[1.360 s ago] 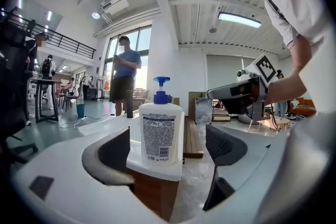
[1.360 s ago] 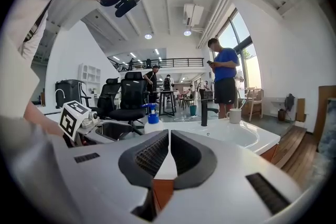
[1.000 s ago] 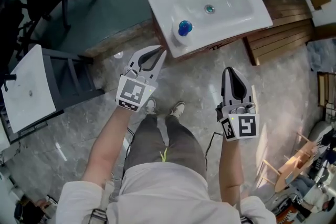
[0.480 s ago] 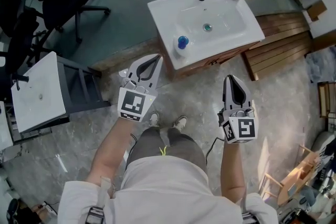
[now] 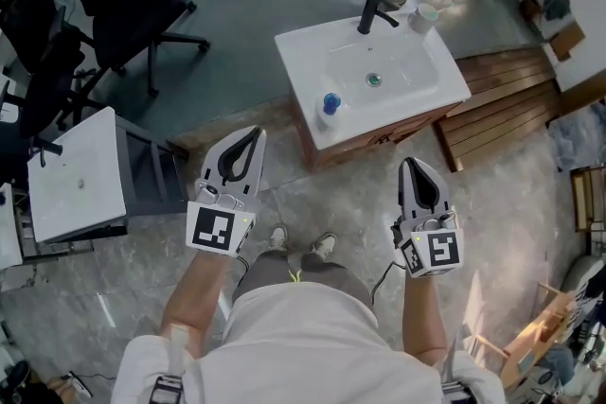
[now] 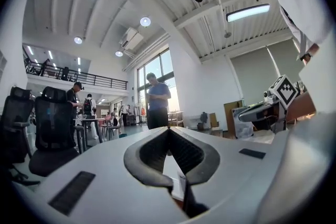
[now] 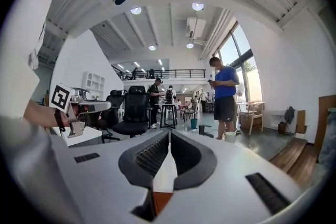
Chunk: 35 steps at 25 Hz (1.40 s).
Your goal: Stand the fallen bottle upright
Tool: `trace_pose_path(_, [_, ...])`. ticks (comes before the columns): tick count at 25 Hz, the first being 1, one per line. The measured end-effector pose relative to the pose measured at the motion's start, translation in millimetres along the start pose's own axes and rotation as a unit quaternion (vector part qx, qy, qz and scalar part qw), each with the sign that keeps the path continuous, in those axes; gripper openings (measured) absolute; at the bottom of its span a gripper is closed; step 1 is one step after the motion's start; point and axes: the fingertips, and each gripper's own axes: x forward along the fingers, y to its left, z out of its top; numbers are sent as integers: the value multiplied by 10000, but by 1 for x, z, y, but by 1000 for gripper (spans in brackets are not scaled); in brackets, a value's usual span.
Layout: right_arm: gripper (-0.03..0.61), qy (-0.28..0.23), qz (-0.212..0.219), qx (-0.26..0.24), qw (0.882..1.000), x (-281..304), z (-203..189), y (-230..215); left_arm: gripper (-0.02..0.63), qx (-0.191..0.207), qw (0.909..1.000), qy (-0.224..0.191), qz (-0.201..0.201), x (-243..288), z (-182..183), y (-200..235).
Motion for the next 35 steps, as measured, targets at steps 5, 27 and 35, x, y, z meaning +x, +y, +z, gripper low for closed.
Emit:
trace_pose_path(5, [40,-26,103,19,9999,-10,11,6,18,131,9998,-88,128,-21,24,6])
trace_pose_path(27, [38,-488,-336,17,9982,-33,44,-17,18,26,9953,-415,878,-59,45,26])
trace_pose_path(35, [38,-483,-419,56,9979,-35,45,-21,18,51,9953,-389,888,-57,45,32])
